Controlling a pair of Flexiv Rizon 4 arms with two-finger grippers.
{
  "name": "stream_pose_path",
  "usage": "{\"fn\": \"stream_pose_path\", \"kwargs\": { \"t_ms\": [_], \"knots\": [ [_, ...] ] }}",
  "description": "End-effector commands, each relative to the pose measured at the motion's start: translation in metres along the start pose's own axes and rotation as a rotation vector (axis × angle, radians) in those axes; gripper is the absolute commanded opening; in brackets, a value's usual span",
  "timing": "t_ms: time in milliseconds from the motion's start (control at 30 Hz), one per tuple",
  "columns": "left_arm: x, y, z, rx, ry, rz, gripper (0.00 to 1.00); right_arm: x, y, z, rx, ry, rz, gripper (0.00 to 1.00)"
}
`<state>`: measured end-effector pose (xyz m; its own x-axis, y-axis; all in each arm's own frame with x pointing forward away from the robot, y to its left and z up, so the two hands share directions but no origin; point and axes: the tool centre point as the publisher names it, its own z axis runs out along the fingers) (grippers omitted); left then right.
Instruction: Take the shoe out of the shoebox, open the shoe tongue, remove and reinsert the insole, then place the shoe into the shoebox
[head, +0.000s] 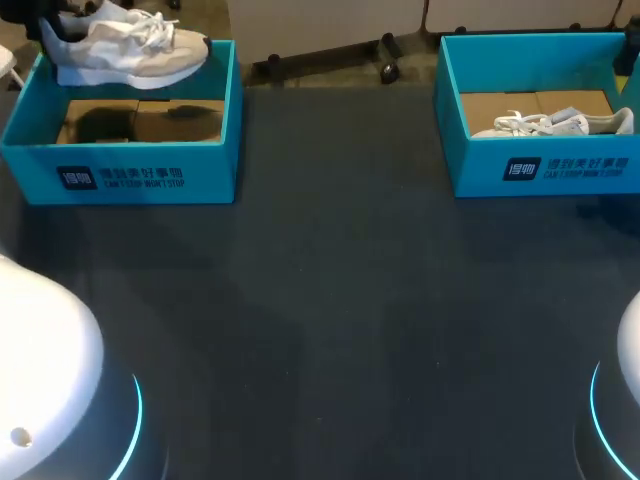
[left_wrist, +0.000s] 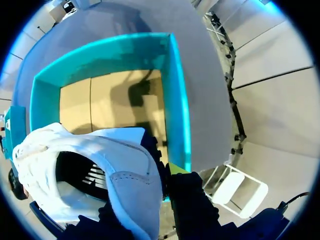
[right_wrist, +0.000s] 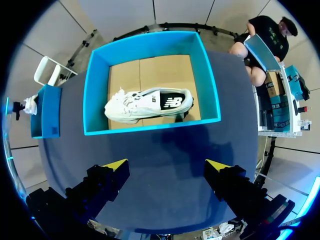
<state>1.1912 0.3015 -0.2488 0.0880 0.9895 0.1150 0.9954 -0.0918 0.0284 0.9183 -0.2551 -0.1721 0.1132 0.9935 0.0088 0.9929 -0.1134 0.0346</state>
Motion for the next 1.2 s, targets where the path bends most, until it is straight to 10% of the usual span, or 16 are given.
{"fn": "stream_pose_path", "kwargs": {
  "t_ms": [33,467,1200],
  "knots": [
    [-0.005,-0.056,-0.060,-0.080,0.026,0.007,0.00,0.000,0.000,0.000,0.000,-0.001,0.001,1.00],
    [-0.009,-0.129,-0.113,-0.138,0.006,0.078,0.00,0.000,0.000,0.000,0.000,-0.001,0.001,1.00],
    [-0.100,-0.309,-0.130,-0.174,0.082,0.015,0.00,0.000,0.000,0.000,0.000,-0.001,0.001,1.00]
  ]
}}
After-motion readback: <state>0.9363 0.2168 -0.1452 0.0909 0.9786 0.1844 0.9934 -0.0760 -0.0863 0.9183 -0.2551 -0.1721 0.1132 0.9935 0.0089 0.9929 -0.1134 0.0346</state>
